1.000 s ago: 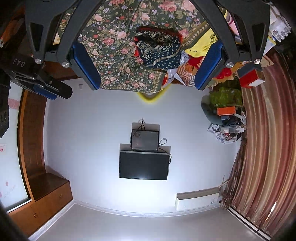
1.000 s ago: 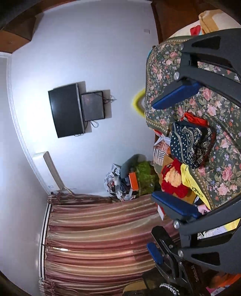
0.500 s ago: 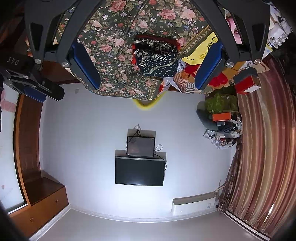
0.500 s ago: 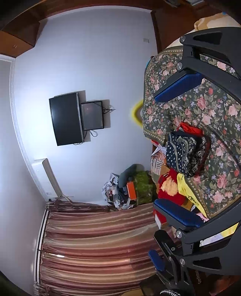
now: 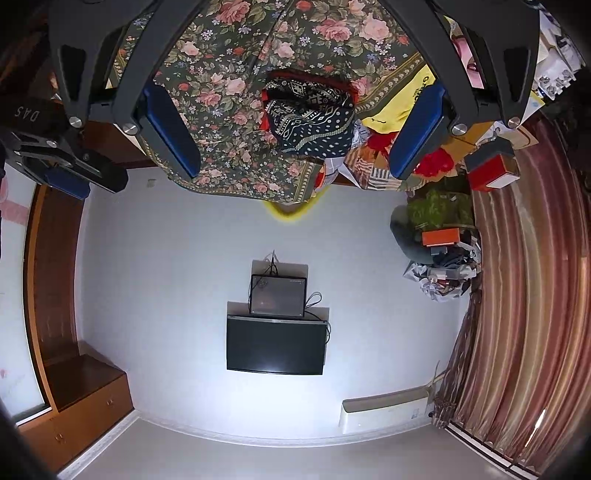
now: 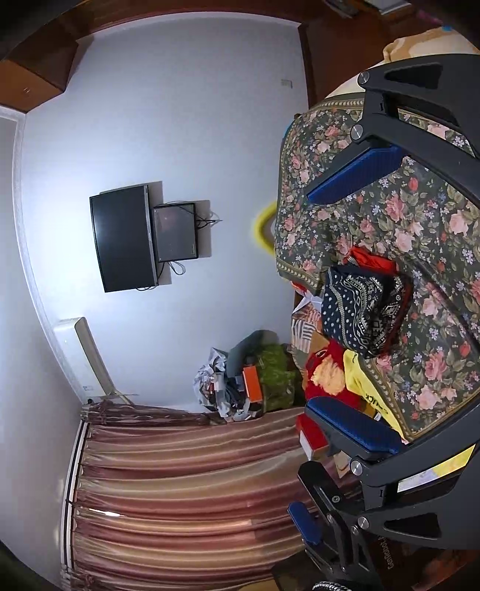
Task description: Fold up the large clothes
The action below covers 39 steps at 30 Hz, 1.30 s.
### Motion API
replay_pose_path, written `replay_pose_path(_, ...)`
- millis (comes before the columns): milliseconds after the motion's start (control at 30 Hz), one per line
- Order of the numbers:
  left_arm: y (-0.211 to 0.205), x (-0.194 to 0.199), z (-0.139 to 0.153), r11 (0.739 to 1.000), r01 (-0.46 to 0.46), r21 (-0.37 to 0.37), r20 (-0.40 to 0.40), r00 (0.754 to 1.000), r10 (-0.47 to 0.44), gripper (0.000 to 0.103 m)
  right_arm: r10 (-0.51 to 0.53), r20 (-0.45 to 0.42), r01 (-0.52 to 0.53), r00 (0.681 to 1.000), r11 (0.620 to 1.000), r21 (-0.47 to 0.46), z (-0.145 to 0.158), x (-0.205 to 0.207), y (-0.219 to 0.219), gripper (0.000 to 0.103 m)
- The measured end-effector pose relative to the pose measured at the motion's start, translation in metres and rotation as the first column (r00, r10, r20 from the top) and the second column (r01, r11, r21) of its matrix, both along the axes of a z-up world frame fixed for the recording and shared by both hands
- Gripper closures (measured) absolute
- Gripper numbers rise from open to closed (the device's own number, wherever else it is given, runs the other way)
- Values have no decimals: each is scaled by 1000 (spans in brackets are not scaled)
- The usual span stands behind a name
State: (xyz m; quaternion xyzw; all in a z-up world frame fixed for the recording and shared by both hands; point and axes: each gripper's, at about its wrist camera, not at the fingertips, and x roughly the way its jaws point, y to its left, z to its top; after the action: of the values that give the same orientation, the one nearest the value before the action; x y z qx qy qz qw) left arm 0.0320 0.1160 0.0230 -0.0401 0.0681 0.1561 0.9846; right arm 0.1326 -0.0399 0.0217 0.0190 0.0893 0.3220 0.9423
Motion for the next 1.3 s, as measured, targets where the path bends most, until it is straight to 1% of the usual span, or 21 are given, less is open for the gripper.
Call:
replay_pose_path(433, -4, 4, -3, 1000, -3, -7, -10, 1000, 3, 1, -1, -14, 1, 1000, 1000, -3, 4, 3, -5, 0)
replay_pose_path(1300, -5, 8, -11, 999, 8, -34, -25, 1000, -9, 1, -24, -54, 23, 998, 1000, -11, 0, 8, -10, 0)
